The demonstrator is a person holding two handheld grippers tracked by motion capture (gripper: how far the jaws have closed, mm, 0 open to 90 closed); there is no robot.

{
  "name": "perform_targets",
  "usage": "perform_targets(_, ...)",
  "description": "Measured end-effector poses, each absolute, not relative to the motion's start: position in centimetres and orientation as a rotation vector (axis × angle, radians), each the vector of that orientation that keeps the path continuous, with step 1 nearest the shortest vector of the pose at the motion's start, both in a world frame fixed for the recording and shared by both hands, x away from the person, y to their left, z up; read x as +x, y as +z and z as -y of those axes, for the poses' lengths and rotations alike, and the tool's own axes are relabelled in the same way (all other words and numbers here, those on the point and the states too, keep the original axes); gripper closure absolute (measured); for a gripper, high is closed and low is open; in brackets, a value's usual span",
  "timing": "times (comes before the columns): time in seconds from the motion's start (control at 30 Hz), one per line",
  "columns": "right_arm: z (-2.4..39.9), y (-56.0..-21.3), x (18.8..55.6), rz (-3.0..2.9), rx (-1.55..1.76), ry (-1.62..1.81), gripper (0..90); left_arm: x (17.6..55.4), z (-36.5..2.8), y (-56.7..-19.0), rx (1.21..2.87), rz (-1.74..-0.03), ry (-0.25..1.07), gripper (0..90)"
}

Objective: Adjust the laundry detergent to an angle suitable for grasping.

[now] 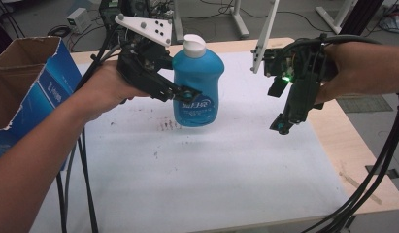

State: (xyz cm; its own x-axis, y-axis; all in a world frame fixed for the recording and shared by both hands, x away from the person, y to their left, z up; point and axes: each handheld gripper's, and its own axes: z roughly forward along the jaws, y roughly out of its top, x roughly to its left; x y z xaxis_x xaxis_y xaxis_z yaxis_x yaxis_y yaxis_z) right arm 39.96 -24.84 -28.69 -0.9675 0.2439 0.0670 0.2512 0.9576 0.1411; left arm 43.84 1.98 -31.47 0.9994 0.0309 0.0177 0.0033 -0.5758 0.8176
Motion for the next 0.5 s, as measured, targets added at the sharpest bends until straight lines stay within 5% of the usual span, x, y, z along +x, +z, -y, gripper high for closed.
perform_targets(0.5, 24.7, -28.8, 40.0, 3.058, -0.396, -0.224, 10.7, 43.6, -3.1, -32.3, 2.222, 0.089, -0.047, 46.0)
